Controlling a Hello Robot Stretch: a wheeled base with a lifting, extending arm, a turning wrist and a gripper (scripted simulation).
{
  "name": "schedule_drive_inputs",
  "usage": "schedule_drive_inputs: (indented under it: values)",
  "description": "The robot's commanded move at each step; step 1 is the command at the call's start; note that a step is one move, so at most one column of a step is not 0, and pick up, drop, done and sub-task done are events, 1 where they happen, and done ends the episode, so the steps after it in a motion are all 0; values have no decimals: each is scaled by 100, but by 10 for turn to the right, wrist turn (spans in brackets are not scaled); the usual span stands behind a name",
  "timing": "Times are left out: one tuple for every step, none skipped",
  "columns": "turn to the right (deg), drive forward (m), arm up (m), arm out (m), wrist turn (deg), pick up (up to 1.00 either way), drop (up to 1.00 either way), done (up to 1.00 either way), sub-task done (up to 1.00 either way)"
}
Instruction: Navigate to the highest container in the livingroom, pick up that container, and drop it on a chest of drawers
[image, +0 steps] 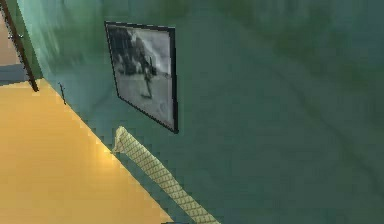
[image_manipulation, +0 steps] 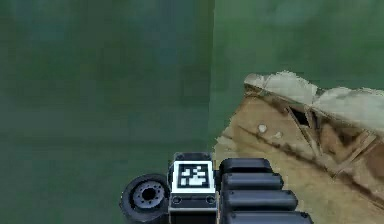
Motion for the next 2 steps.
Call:
schedule_drive_inputs:
  values:
    - [450, 0, 0, 0, 0, 0, 0, 0, 0]
    - [450, 0, 0, 0, 0, 0, 0, 0, 0]
